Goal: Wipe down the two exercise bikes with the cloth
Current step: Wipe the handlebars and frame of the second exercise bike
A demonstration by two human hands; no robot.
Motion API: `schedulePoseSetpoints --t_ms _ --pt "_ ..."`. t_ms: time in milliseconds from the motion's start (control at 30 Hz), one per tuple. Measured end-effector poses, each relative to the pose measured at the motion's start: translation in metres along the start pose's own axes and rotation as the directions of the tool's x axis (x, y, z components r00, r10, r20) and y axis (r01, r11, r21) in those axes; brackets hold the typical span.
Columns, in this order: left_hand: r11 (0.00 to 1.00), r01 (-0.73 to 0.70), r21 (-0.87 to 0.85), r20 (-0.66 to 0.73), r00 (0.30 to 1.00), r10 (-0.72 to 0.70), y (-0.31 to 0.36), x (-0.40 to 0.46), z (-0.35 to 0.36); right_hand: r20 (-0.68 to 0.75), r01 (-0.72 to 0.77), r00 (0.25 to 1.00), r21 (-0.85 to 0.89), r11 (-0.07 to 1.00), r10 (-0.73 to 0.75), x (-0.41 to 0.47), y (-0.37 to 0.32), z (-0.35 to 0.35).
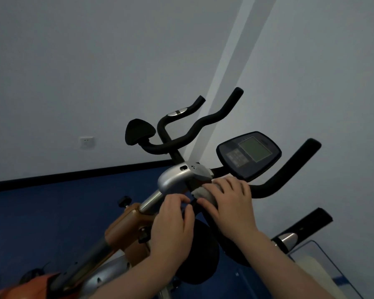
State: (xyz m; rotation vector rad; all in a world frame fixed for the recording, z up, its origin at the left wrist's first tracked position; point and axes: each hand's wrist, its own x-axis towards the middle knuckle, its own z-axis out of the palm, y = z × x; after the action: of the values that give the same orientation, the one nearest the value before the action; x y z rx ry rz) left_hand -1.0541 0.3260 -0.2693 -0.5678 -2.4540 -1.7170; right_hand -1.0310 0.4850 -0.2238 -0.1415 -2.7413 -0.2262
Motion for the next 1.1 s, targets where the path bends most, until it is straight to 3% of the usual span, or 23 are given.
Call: schedulePoseSetpoints --t_ms 167,300,400,500,600,700,867,1000,1100 --pt "0.998 -0.057 0.000 0.000 0.998 0.057 -0.010 -0.002 -0.002 0.010 0.209 0.978 -0.040 0.977 -0.209 0.018 0.017 -0.012" --pt "0.999 -0.040 -0.037 -0.033 0.999 0.039 -0.014 -0.004 -0.001 -0.088 0.307 0.950 0.068 0.949 -0.301 0.025 0.001 -0.012" --pt "0.999 -0.007 -0.051 -0.044 0.999 0.004 -0.016 -0.005 0.000 0.001 0.472 0.881 0.090 0.877 -0.474 0.018 -0.003 -0.005" --pt "0.999 0.014 -0.050 -0.058 0.998 -0.017 -0.016 -0.005 0.000 0.047 0.570 0.821 -0.018 0.821 -0.569 0.024 0.018 -0.016" --pt "0.999 0.021 -0.026 -0.054 0.998 -0.022 -0.016 -0.006 0.000 0.015 0.496 0.868 -0.085 0.864 -0.497 0.036 0.040 -0.031" --pt "0.999 0.021 -0.025 -0.025 0.999 -0.022 -0.017 -0.007 -0.001 -0.041 0.373 0.927 -0.018 0.928 -0.373 0.029 0.035 -0.030" --pt "1.000 0.006 0.003 0.029 1.000 -0.006 -0.014 -0.005 -0.002 0.017 0.437 0.899 0.005 0.899 -0.437 0.004 0.021 -0.019" --pt "1.000 0.006 -0.029 0.043 0.999 -0.005 -0.013 -0.005 -0.005 0.006 0.190 0.982 -0.012 0.982 -0.190 0.018 0.063 -0.044" --pt "0.998 0.028 -0.050 0.052 0.998 -0.026 -0.009 -0.003 -0.004 -0.121 0.048 0.992 0.064 0.997 -0.040 0.027 0.059 -0.050"
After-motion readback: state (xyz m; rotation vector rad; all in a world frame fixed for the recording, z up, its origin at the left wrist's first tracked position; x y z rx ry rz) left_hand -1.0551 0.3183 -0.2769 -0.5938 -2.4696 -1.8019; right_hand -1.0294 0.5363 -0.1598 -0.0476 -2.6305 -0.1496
